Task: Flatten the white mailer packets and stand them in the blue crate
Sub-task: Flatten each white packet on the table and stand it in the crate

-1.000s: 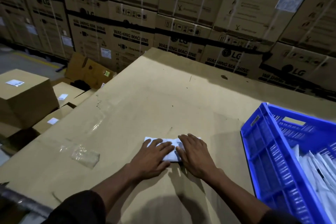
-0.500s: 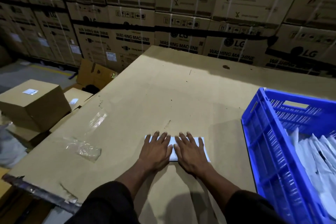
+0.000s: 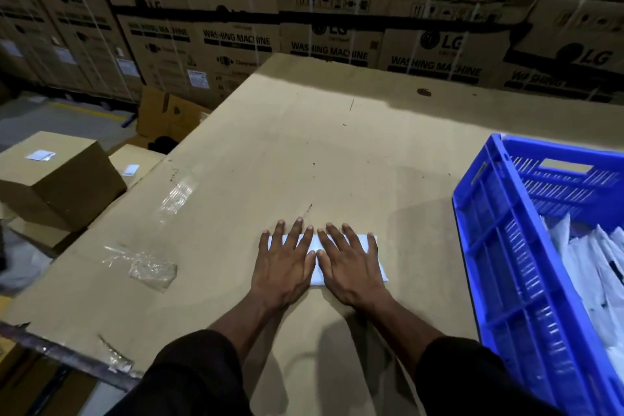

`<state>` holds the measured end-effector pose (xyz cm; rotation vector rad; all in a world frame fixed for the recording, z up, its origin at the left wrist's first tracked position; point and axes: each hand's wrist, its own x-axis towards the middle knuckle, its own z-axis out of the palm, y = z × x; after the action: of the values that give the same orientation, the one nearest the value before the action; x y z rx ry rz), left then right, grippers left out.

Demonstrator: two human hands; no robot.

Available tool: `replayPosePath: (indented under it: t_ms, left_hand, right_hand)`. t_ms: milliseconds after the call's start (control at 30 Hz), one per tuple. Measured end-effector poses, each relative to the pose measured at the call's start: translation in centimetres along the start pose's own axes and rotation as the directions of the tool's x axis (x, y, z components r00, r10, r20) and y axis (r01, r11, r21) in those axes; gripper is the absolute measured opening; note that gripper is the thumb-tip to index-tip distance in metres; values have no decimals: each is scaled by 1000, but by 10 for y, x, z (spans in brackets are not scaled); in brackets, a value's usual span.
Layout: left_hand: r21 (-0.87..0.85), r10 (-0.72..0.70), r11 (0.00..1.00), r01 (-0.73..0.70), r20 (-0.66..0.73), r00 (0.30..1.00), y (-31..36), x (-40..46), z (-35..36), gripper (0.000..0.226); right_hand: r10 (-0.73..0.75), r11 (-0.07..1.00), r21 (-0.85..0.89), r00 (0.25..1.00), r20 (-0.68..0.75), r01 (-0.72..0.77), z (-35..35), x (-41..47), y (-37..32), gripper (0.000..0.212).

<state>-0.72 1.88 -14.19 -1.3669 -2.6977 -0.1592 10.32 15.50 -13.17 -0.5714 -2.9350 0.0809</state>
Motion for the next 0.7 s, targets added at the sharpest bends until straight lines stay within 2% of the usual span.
replayPosePath:
  t_ms: [433, 700]
  left_hand:
    - [-16, -10, 1000, 9, -49, 999, 5, -16, 14, 58]
    - [-32, -31, 999, 30, -9, 999, 4, -15, 10, 57]
  right_hand:
    - [-14, 1000, -9, 1000, -21, 14, 14, -11, 1, 49]
    - [-67, 997, -21, 995, 73, 69, 10, -8, 8, 50]
